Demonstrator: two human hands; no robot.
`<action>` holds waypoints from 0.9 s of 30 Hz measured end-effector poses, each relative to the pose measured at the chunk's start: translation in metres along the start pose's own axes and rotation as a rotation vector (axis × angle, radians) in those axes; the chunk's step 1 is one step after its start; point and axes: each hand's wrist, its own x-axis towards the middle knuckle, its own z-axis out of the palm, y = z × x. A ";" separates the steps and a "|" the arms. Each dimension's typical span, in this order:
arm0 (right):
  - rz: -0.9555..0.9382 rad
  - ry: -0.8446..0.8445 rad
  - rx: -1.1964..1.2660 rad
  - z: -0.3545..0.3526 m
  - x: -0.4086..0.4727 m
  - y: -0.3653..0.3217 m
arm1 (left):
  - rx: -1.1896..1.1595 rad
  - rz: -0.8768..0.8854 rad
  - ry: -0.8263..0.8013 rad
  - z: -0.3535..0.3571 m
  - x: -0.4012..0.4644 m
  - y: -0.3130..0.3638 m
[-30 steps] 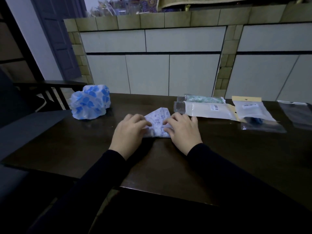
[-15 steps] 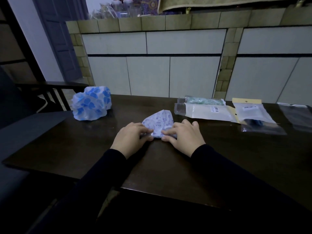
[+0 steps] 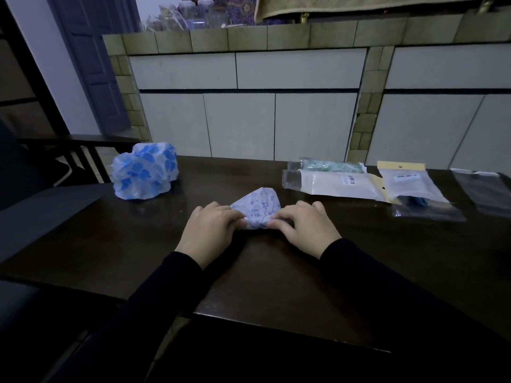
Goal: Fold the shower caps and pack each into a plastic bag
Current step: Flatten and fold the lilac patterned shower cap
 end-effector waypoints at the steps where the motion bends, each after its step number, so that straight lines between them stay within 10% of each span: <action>1: 0.034 -0.009 0.041 0.000 0.001 0.000 | -0.004 -0.024 -0.024 -0.001 0.001 0.001; 16: 0.290 0.121 -0.005 0.014 0.014 -0.012 | -0.099 -0.273 -0.120 0.001 0.018 0.007; 27: 0.002 0.205 -0.172 0.008 0.006 -0.012 | 0.019 -0.127 -0.081 0.001 0.008 0.017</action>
